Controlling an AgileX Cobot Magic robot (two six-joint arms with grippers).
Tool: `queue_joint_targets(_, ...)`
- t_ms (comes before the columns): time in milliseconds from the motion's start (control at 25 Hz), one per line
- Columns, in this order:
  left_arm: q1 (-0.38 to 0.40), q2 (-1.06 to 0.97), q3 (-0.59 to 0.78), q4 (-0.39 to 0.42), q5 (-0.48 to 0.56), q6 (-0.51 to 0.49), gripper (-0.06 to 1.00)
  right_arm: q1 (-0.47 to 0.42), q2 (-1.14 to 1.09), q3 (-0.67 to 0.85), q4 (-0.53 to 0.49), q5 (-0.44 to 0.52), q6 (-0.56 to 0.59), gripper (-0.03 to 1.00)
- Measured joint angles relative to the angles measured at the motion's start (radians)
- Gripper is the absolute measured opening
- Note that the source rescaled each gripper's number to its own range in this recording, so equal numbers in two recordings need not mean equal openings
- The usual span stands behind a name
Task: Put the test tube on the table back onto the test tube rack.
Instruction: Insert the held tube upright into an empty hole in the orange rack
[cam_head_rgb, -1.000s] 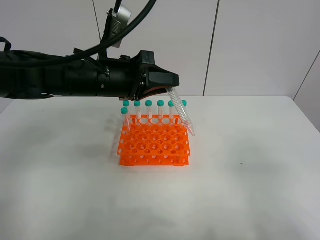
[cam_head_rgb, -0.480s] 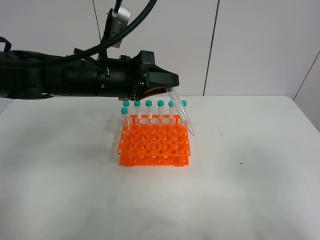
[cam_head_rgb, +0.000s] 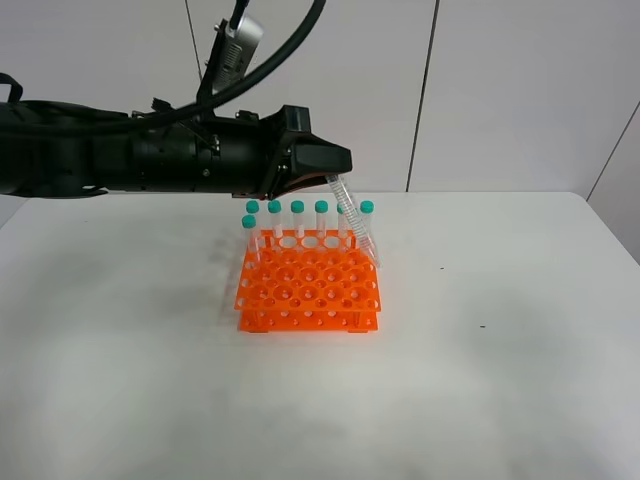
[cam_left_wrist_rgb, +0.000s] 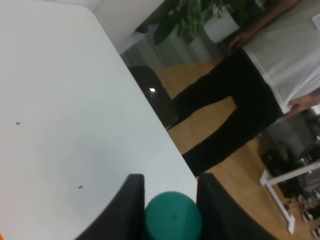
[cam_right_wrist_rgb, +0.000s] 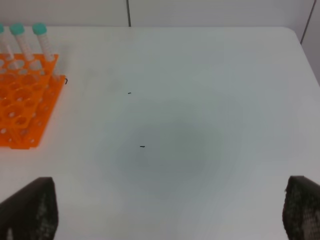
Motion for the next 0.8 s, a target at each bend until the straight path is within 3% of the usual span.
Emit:
queue_joint_targets(120, 0.000, 0.000, 0.000, 0.008, -0.026, 0.020, 0.02, 0.000, 0.000, 0.000, 0.000, 0.000, 0.000, 1.00)
queue_joint_targets(200, 0.000, -0.008, 0.000, 0.066, -0.063, 0.021, 0.02, 0.000, 0.000, 0.000, 0.000, 0.000, 0.000, 1.00)
queue_joint_targets(320, 0.001, -0.051, 0.000, 0.309, -0.185, -0.063, 0.02, 0.000, 0.000, 0.000, 0.000, 0.000, 0.000, 1.00)
queue_joint_targets(560, -0.073, -0.168, 0.041, 1.018, -0.504, -0.521, 0.02, 0.000, 0.000, 0.000, 0.002, 0.000, 0.000, 1.00)
queue_joint_targets(680, -0.147, -0.176, 0.100, 1.235, -0.650, -0.676, 0.02, 0.000, 0.000, 0.000, 0.002, 0.000, 0.000, 1.00)
queue_joint_targets(800, -0.199, -0.167, 0.173, 1.301, -0.802, -0.708, 0.02, 0.000, 0.000, 0.000, 0.002, 0.000, 0.000, 1.00)
